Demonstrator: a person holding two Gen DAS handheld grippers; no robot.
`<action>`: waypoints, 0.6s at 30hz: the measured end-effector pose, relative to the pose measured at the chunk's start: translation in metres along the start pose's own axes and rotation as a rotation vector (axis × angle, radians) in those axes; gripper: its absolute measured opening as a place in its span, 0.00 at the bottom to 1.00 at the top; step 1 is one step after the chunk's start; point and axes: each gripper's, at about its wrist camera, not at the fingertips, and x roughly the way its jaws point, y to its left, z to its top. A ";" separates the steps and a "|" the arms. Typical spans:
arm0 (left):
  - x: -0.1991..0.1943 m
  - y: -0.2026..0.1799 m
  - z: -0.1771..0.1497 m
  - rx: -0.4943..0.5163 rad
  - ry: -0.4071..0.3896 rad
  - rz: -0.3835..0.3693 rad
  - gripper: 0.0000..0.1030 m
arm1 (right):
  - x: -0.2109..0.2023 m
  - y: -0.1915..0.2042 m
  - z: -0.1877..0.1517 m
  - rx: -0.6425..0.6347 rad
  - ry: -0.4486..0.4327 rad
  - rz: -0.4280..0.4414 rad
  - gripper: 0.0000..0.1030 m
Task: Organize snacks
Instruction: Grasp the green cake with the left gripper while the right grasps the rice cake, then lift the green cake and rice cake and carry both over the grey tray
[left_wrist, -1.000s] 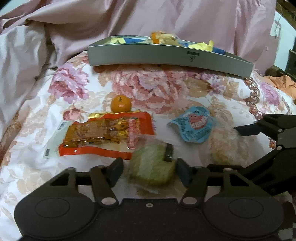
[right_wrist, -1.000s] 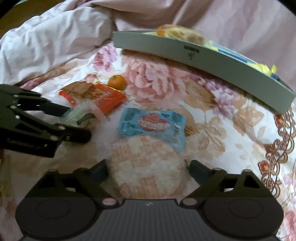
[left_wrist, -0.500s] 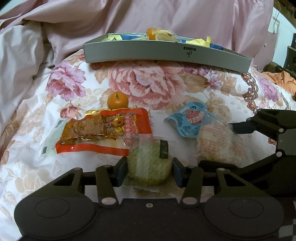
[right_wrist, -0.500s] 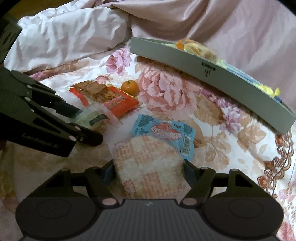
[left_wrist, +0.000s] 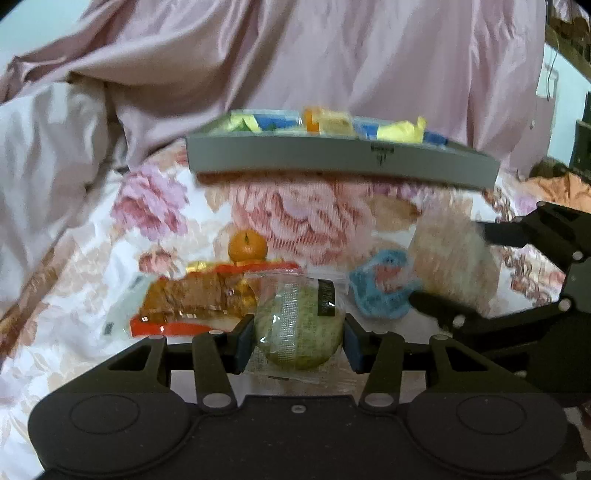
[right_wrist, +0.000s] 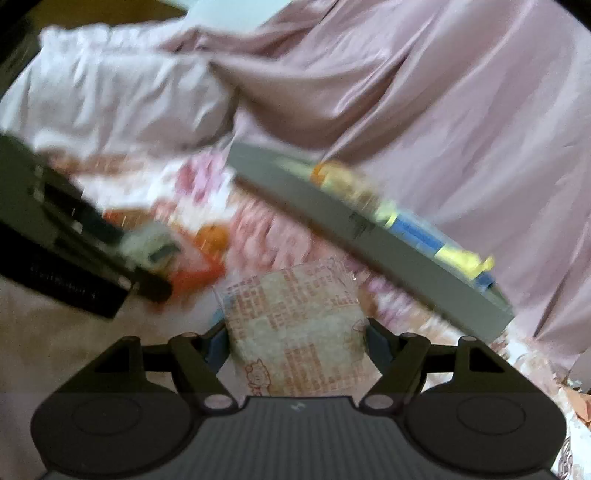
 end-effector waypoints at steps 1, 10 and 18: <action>-0.002 0.000 0.001 -0.003 -0.014 0.002 0.49 | -0.003 -0.002 0.002 0.012 -0.027 -0.015 0.75; -0.021 0.004 0.021 -0.073 -0.123 0.043 0.49 | -0.012 -0.022 0.012 0.089 -0.185 -0.154 0.76; -0.016 -0.010 0.074 -0.091 -0.253 0.067 0.49 | -0.003 -0.062 0.017 0.218 -0.245 -0.270 0.76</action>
